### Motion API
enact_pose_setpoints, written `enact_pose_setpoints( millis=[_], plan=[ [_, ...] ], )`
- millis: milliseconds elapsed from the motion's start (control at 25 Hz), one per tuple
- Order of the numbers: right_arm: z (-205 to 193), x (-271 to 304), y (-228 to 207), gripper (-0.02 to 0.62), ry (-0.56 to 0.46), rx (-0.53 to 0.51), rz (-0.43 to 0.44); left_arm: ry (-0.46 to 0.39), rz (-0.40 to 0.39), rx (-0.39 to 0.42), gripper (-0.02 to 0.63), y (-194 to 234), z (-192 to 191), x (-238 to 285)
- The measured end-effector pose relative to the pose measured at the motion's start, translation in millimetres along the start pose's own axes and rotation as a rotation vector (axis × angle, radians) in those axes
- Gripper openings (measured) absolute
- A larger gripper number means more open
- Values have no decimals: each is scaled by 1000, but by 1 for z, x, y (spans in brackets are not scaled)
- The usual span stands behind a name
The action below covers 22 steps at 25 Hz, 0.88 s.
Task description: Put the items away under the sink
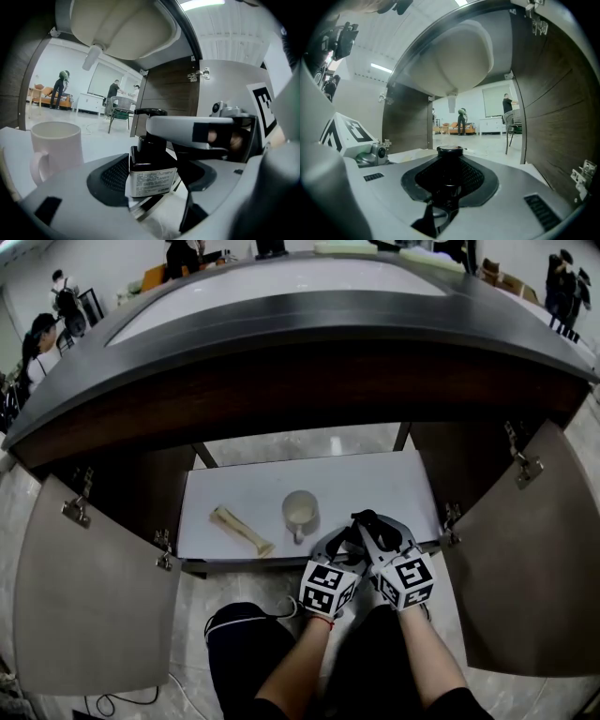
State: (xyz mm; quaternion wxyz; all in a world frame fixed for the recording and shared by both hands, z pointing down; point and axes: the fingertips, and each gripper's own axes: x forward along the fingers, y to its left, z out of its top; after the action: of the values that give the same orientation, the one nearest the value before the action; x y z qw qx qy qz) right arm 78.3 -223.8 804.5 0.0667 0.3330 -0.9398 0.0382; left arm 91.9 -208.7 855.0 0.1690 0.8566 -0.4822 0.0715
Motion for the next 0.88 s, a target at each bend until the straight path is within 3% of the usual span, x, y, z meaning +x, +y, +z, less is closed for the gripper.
enact_pose_setpoints(
  millis=[240, 520, 880],
  plan=[
    [-3, 12, -16, 89, -25, 8, -48, -3, 8, -18, 283, 12, 4, -1],
    [-2, 27, -26, 89, -49, -37, -96, -22, 11, -50, 152, 24, 3, -4],
    [1, 39, -24, 91, -64, -107, -112, -52, 15, -99, 128, 40, 6, -4]
  ],
)
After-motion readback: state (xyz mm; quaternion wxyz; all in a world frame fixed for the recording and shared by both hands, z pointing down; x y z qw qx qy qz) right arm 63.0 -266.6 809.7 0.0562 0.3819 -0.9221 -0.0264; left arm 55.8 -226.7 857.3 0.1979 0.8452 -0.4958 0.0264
